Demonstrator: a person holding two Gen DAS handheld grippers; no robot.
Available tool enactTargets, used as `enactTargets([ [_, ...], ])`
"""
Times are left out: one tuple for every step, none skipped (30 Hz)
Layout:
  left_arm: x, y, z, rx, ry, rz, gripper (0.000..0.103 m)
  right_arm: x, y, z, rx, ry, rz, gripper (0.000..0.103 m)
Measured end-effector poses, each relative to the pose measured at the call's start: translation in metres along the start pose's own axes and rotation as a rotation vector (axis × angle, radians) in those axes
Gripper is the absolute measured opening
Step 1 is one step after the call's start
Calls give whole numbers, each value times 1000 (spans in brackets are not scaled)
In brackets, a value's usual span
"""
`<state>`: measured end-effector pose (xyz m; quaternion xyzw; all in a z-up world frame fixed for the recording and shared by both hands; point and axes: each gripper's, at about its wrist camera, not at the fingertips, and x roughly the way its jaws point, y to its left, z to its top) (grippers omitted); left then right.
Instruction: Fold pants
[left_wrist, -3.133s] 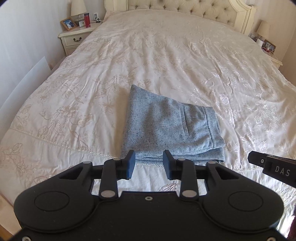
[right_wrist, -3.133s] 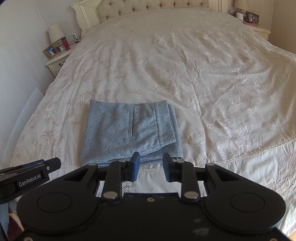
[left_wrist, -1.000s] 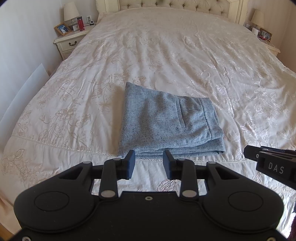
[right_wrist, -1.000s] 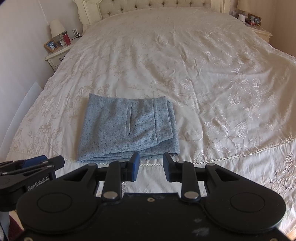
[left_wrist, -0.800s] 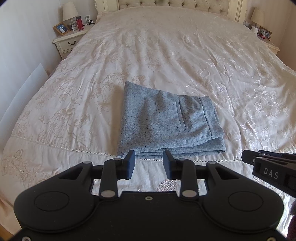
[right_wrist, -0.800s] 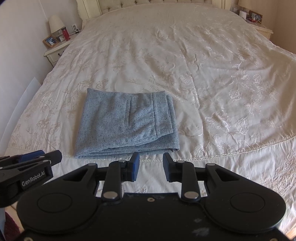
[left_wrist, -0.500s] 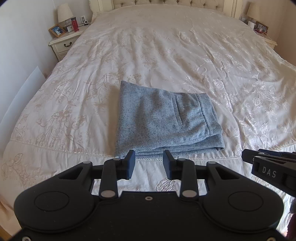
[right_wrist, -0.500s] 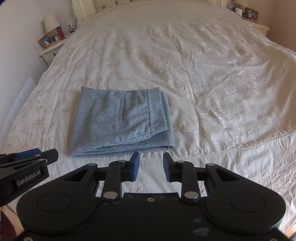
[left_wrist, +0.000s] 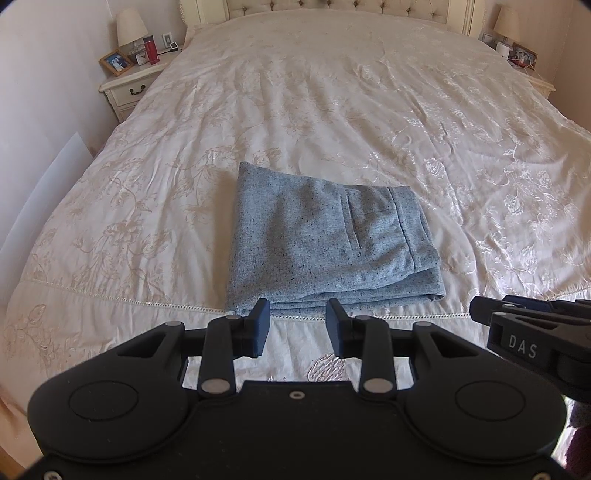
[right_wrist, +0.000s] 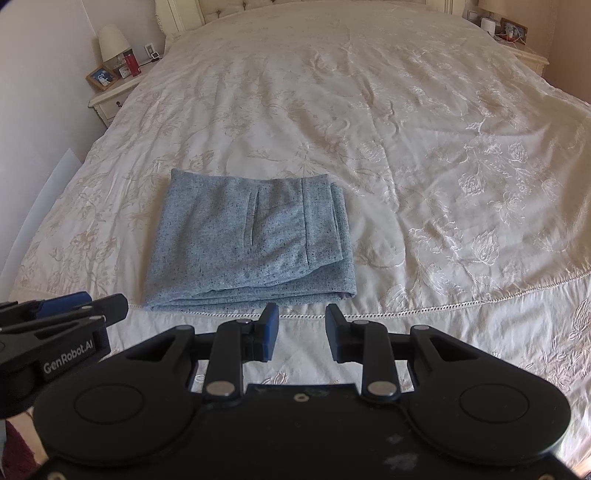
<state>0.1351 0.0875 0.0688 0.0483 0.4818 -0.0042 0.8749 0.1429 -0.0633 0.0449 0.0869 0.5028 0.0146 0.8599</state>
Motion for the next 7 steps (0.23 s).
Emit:
enactTargets([
  [0,-1,0,3,-11,2,44,0,0,1,-2,0,2,30],
  [-2,-2,-1,8,-27,7,44,1,0,1,-4,0,4,30],
  [-3,-4,-2,14,-50,21,44,1,-1,2,-6,0,6,30],
  [-5,-6,-2,20,-68,33,44,2,-1,2,-8,0,10,30],
  [-6,-6,-2,25,-81,40,44,2,-1,3,-9,-2,13,30],
  [-7,-8,-2,26,-87,49,45,3,-2,3,-11,-2,16,30],
  [-7,-8,-1,23,-87,53,45,3,-2,4,-13,-1,20,30],
])
